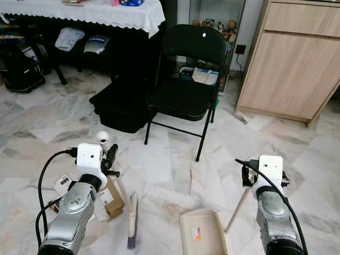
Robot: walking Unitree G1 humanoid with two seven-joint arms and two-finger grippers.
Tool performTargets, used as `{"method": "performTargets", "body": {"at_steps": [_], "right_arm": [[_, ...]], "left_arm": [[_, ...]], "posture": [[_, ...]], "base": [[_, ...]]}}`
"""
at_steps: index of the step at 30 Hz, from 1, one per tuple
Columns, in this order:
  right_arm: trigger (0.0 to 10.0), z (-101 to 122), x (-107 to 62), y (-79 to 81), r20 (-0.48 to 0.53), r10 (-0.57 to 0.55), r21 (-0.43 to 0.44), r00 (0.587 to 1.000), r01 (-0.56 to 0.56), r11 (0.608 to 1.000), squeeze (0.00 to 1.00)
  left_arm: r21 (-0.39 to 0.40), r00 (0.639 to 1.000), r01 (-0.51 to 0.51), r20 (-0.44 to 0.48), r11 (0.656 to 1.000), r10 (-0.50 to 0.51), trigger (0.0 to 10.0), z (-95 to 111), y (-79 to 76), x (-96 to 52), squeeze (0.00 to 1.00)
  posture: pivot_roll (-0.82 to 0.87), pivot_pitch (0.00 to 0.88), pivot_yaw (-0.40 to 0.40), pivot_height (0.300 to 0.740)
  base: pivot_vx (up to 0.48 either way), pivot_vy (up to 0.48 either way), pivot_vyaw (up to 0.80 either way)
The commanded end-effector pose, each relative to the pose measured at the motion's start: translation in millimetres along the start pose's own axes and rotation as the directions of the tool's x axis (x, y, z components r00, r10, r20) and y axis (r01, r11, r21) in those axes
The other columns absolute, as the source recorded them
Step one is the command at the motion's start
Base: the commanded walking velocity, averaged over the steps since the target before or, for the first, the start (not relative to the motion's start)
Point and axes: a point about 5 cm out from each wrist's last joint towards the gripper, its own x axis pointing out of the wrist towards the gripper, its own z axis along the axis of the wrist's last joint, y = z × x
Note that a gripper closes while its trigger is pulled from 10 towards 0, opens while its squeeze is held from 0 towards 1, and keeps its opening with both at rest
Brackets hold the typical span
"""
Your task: Sweep floor
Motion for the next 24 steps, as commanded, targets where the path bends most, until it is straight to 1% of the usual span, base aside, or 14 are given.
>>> {"method": "performTargets", "body": {"at_steps": [1, 14, 24], "right_arm": [[10.0, -2.0, -0.5, -2.5, -0.011, -0.009, -0.002, 1.000, 0.009, 1.000, 0.00], [10.0, 0.0, 1.5, -3.9, -0.005, -0.013, -0.006, 1.000, 0.013, 1.000, 0.00], [10.0, 6.0, 4.4, -6.0, 0.030, 0.004, -0.019, 1.000, -0.003, 1.000, 0.00]], "left_arm": [[0.015, 1.000, 0.000, 0.030, 1.000, -0.001, 10.0, 4.4, 1.2, 0.6, 0.00], [0.018, 0.999, 0.002, 0.032, 1.000, -0.003, 10.0, 4.2, 1.3, 0.0, 0.00], [0.020, 0.999, 0.002, 0.033, 1.000, -0.003, 10.0, 4.8, 1.5, 0.0, 0.00]], "posture": [[0.05, 0.023, -0.021, 0.740], [0.05, 0.002, -0.021, 0.740], [0.06, 0.006, -0.017, 0.740]], "base": [[0.000, 0.000, 0.00], [0.000, 0.000, 0.00], [0.000, 0.000, 0.00]]}}
